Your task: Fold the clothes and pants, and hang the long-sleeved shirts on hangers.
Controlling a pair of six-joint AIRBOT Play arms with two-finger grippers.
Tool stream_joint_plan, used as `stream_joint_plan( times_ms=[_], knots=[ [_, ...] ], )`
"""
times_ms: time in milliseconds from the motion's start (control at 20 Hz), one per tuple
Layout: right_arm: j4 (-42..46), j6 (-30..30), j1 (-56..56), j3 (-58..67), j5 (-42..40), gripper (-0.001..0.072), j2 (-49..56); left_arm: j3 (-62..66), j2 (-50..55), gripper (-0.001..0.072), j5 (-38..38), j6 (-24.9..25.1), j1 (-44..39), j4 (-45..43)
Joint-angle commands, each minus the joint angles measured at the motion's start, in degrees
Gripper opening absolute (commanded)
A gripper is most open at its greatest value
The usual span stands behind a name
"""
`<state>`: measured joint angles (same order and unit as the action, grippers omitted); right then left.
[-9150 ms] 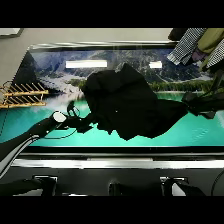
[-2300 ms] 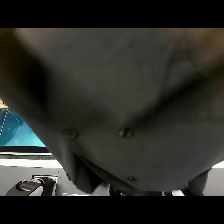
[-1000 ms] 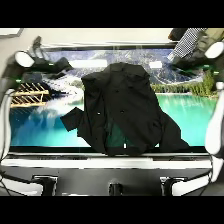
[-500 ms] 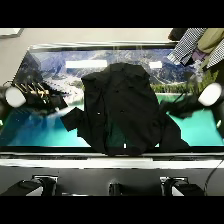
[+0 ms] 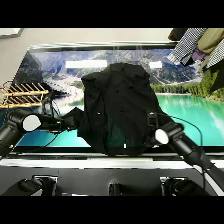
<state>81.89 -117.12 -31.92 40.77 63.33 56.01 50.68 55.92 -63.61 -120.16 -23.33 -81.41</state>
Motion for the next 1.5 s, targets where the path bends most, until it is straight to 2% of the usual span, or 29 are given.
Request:
stream_joint_plan(
  times_ms=[0,150,200,250,300,350,650,800,1000,1250,1450],
  knots=[
    [2.47,-2.67,-4.79,-1.25,-1.97,0.0588,4.74,-0.52,-0.26,0.0618,0.63,-0.28,-0.81,-0.09],
    [4.31,-3.41,-4.81,-1.27,-2.56,0.0585,8.00,-0.52,-0.26,0.0619,0.63,-0.31,-0.81,-0.09],
    [6.12,-5.07,-4.79,-1.25,-2.49,0.0524,8.22,-0.52,-0.26,0.0618,0.59,-0.28,-0.81,-0.07],
    [8.74,-8.17,-4.79,-1.25,-1.33,0.0343,8.22,-0.52,-0.26,0.0618,0.48,-0.31,-0.81,-0.07],
    [10.88,-11.17,-4.79,-1.20,0.00,0.0225,8.22,-0.52,-0.26,0.0619,0.39,-0.31,-0.81,-0.07],
    [12.33,-13.27,-4.79,-1.20,1.11,0.0023,8.09,-0.52,-0.26,0.0618,0.15,-0.31,-0.81,0.13],
    [12.70,-16.68,-4.79,2.01,4.52,0.0032,0.59,-0.52,0.11,0.0617,-1.09,-0.37,-0.83,4.09],
    [12.63,-19.06,-4.70,3.93,6.01,0.0032,-4.46,-0.46,1.75,0.0617,-0.90,-4.55,-3.93,6.38],
    [10.49,-19.43,-4.70,4.02,8.48,0.0032,-5.70,0.68,6.21,0.0604,2.45,-10.60,-12.81,6.40],
    [9.53,-19.43,-4.70,4.02,8.57,0.0033,-5.70,6.54,17.27,0.0602,3.23,-14.67,-22.53,6.32],
    [8.44,-19.43,-4.70,4.02,8.57,0.0033,-5.70,8.83,24.59,0.0602,3.10,-19.45,-25.66,6.23]
  ],
)
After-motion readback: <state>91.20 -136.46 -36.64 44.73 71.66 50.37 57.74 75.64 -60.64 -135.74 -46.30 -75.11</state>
